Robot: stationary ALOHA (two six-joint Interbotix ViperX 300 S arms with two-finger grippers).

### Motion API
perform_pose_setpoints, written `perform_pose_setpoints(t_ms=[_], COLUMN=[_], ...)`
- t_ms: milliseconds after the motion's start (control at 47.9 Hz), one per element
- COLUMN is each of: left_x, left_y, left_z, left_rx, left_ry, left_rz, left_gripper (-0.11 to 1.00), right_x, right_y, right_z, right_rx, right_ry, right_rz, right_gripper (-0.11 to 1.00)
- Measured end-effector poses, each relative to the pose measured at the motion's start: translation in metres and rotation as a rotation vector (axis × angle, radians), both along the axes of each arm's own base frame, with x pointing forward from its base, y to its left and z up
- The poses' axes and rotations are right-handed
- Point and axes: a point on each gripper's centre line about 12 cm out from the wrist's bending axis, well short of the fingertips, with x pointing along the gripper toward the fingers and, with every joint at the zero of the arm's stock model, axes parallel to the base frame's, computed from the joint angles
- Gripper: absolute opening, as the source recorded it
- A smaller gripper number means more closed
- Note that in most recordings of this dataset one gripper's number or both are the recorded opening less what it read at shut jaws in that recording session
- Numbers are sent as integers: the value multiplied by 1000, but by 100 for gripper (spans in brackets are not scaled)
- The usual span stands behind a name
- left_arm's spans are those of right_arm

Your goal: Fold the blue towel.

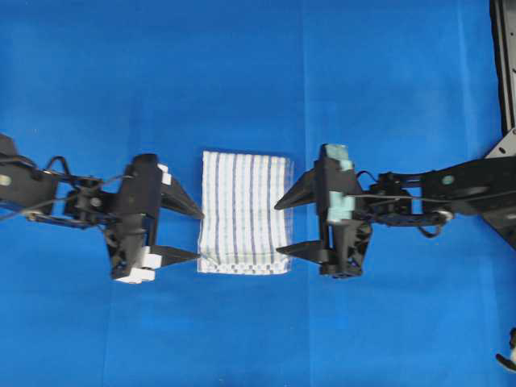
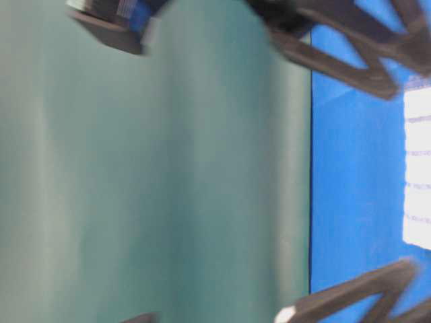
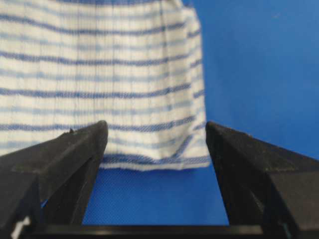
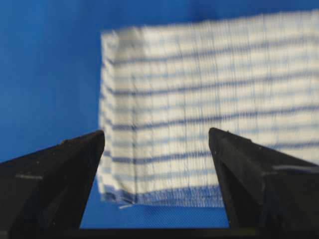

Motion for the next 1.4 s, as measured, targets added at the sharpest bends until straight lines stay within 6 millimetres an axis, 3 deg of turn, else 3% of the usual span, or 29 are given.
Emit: perform_pose_setpoints(t_ms=[271, 459, 689, 814, 1044, 1399], left_x=[-27, -56, -93, -109, -139, -173], left_y=[3, 10, 17, 21, 28, 37], left_z=[52, 67, 71, 69, 56, 30], left_rx=[-23, -34, -39, -13, 5, 1], left_ry=[-77, -134, -194, -219, -279, -343], left_rz=[-18, -21, -24, -41, -46, -35], left_gripper=[73, 73, 72, 72, 72, 72], right_x=[-28, -57, -100, -123, -155, -171], right_y=[-16, -21, -27, -31, -38, -47], right_z=[42, 63, 76, 72, 43, 9], right_rx=[-41, -65, -91, -96, -112, -147], right_ry=[-89, -160, -255, -285, -307, -300], right_rz=[24, 43, 57, 59, 36, -12], right_gripper=[88, 87, 87, 87, 87, 87])
